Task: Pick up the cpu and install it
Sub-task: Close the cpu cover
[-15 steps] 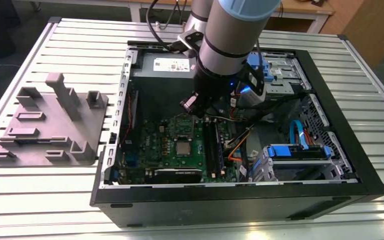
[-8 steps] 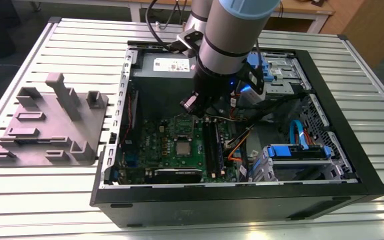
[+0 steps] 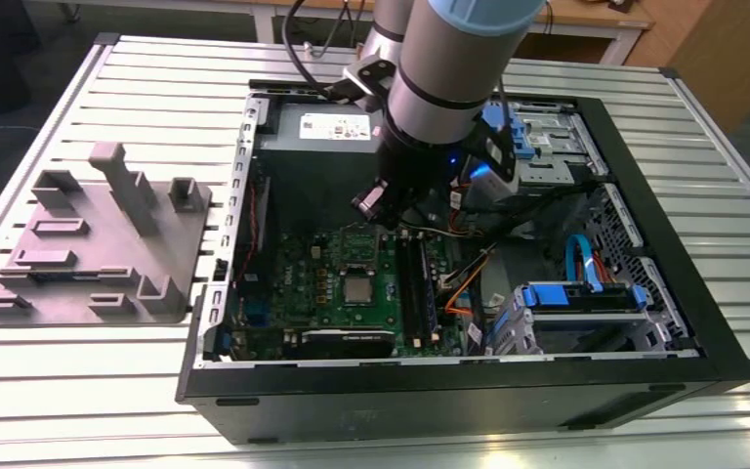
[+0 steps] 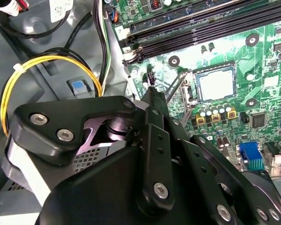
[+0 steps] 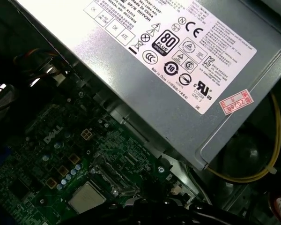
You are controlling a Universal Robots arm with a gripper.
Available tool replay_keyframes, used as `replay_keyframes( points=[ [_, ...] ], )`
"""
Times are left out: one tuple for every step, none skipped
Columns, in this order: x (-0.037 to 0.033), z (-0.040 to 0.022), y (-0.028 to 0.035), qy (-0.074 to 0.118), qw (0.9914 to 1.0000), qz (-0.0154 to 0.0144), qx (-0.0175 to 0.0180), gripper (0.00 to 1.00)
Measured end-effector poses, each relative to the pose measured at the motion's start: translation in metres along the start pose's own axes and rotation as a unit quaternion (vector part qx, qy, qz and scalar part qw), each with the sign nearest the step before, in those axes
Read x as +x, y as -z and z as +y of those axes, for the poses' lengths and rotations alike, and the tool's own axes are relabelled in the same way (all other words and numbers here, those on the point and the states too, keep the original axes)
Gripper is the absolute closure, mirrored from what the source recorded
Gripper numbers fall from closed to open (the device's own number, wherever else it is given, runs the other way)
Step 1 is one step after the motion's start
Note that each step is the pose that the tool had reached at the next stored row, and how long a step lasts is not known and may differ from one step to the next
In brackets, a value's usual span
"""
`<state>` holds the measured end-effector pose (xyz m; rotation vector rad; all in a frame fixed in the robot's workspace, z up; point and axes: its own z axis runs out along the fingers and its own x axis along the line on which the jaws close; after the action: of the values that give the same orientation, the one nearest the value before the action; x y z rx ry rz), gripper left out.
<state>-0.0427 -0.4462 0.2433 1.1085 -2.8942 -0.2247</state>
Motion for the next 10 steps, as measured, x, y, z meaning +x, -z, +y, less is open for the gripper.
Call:
replay_keyframes(
  points=[
    [0.0001,0.0001,0.0002,0.001,1.00000,0.0000,0.0002,0.90],
    [0.0002,0.0002,0.0005,0.003,1.00000,0.0000,0.0003,0.90],
    [0.0003,0.0004,0.0008,0.004,0.99999,0.0000,0.0005,0.90],
    [0.0004,0.0005,0.0011,0.005,0.99999,-0.0001,0.0007,0.90],
    [0.0005,0.0006,0.0013,0.006,0.99998,-0.0002,0.0009,0.90],
    [0.0006,0.0007,0.0014,0.007,0.99998,-0.0004,0.0011,0.90],
    [0.0008,0.0007,0.0016,0.008,0.99997,-0.0004,0.0013,0.90],
    [0.0011,0.0006,0.0019,0.008,0.99996,-0.0004,0.0014,0.90],
    [0.0012,0.0005,0.0022,0.009,0.99996,-0.0004,0.0016,0.90],
    [0.0014,0.0005,0.0025,0.009,0.99995,-0.0005,0.0016,0.90]
  ],
)
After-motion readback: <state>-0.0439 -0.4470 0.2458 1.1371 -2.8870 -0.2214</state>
